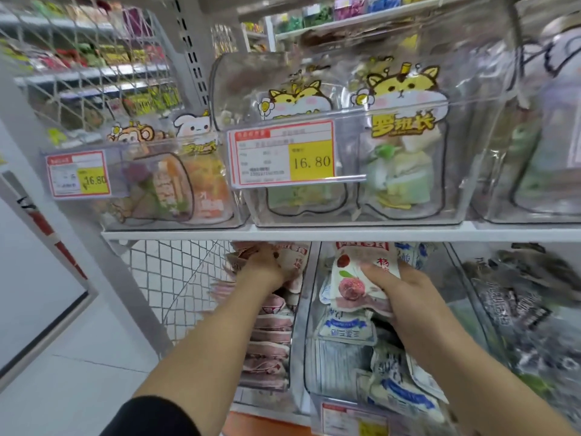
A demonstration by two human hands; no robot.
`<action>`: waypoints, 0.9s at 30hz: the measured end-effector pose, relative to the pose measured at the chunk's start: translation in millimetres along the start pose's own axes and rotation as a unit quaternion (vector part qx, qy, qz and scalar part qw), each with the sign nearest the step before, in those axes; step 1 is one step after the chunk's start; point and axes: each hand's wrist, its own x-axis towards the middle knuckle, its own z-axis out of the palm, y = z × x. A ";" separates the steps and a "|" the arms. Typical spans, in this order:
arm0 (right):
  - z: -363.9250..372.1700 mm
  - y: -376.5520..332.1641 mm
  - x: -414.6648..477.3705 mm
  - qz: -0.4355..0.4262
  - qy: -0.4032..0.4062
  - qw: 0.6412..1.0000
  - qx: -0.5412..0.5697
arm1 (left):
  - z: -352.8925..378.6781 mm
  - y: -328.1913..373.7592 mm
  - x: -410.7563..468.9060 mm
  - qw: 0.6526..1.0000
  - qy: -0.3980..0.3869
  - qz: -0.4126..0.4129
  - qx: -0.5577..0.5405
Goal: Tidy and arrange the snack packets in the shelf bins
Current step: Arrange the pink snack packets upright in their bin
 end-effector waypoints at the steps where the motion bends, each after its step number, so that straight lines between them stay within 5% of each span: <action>1: 0.6 0.2 0.2 0.003 -0.001 1.000 0.007 | -1.8 -2.1 -0.3 1.000 0.009 -0.002 -0.019; 6: 2.7 -0.9 -5.6 0.027 -0.041 0.998 0.035 | -25.5 -9.6 -19.3 0.979 0.055 0.025 -0.196; 10: 8.4 -0.7 -15.7 0.037 -0.066 0.996 0.040 | -45.6 -17.8 -80.0 0.876 0.027 0.035 -0.480; 19: 33.9 3.4 -36.9 0.100 -0.116 0.978 0.144 | -23.0 -7.7 -167.8 0.903 0.013 0.151 -0.402; 24: 31.2 5.8 -35.3 0.085 -0.106 0.984 0.117 | -27.7 -9.4 -164.5 0.856 -0.172 0.096 -0.477; 27: 23.9 0.4 -29.3 0.060 -0.079 0.992 0.085 | -45.8 -17.5 -137.5 0.926 -0.102 0.148 -0.333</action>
